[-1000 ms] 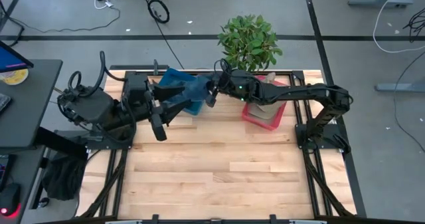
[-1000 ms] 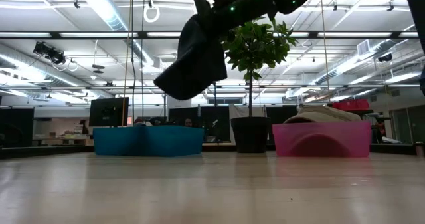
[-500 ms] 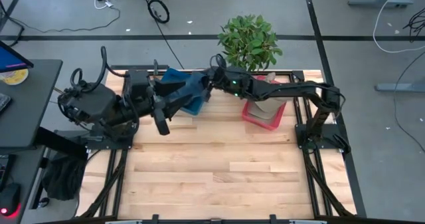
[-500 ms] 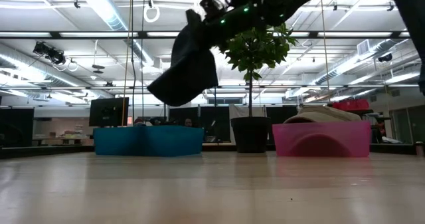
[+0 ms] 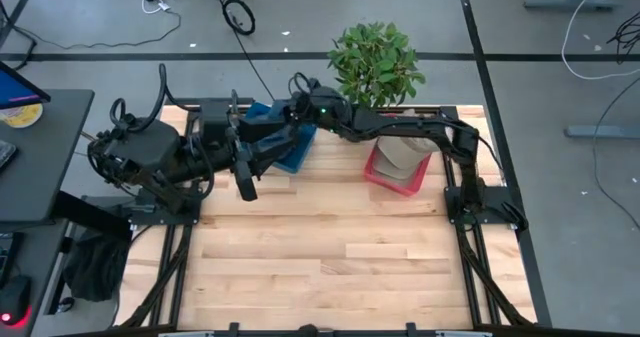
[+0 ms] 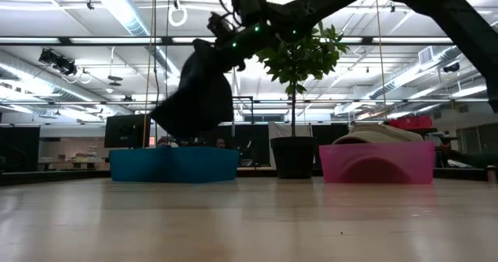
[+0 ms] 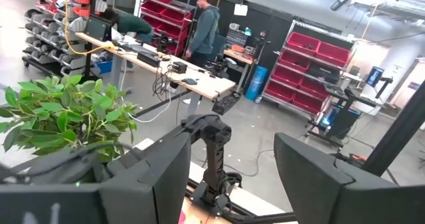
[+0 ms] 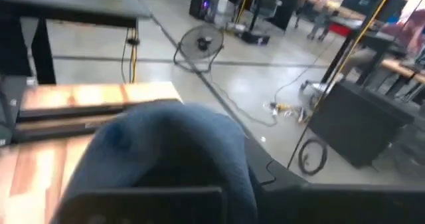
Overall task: Pick & Place hat
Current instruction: Put the blue cap into the blue bin
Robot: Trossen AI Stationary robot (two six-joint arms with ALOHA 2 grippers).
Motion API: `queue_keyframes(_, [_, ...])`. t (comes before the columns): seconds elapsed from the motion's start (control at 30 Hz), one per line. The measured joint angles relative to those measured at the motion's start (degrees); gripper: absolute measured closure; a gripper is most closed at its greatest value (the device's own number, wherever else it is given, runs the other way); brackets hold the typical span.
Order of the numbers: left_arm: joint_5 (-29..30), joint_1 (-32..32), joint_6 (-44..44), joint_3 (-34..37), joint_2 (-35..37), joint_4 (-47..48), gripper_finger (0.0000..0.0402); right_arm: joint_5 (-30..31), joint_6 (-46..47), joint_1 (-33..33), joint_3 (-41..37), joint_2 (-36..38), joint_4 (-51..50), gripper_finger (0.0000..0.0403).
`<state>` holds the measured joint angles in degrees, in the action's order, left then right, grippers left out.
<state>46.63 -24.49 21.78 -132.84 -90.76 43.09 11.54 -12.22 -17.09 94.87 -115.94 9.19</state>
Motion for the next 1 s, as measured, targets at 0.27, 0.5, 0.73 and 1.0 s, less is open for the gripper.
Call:
queue_keyframes(0.27, [0.0, 0.0, -0.6, 0.0, 0.0, 0.1, 0.0181, -2.3, 3.8, -0.3, 0.1, -4.9, -1.1, 0.04])
queue_keyframes(0.5, [0.0, 0.0, -0.6, 0.0, 0.0, 0.2, 0.0181, -3.0, 7.7, -0.2, 0.0, -6.9, -2.2, 0.0399])
queue_keyframes(0.73, [0.0, 0.0, -0.5, 0.0, 0.0, 1.6, 0.0181, -3.0, 9.8, -0.6, 0.6, -6.1, 9.7, 0.0399])
queue_keyframes(1.0, [0.0, 0.0, -0.4, 0.0, 0.0, 1.8, 0.0181, -1.7, 7.2, -0.7, 3.6, -6.0, 5.0, 0.0399])
